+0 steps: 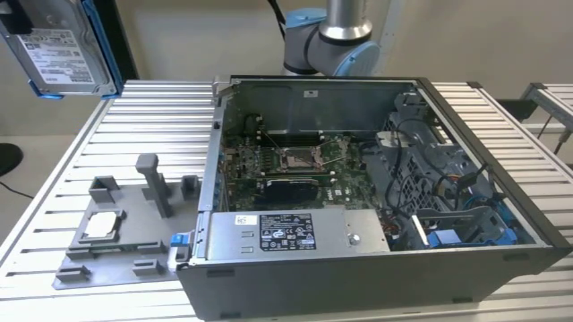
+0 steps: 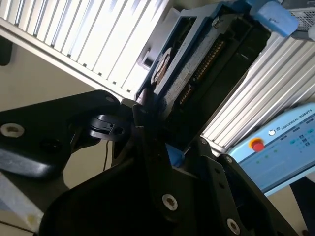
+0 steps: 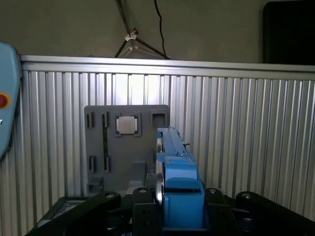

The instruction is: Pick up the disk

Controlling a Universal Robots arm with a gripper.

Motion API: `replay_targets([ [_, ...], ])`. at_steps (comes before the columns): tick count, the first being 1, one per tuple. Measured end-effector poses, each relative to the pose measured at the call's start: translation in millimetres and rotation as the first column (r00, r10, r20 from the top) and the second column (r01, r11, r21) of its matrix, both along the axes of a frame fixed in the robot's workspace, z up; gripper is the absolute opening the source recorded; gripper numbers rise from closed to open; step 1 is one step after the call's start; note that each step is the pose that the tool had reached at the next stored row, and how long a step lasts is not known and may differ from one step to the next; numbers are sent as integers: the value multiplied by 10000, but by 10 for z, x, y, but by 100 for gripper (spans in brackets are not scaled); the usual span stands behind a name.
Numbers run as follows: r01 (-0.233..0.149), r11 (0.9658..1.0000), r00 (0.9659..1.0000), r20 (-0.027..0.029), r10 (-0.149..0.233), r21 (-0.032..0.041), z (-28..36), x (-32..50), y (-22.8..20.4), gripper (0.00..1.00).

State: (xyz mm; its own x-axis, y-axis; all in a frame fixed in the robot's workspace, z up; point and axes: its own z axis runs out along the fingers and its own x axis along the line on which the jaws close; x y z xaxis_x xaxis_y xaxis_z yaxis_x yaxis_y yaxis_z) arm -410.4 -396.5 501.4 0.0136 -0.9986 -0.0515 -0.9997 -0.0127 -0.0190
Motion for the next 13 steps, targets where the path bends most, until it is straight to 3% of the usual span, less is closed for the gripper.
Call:
replay_targets([
  [6, 1, 10000, 10000, -1, -1, 0, 0, 182, 0, 0],
  [13, 0, 10000, 10000, 0, 0, 2, -1, 458, 0, 0],
])
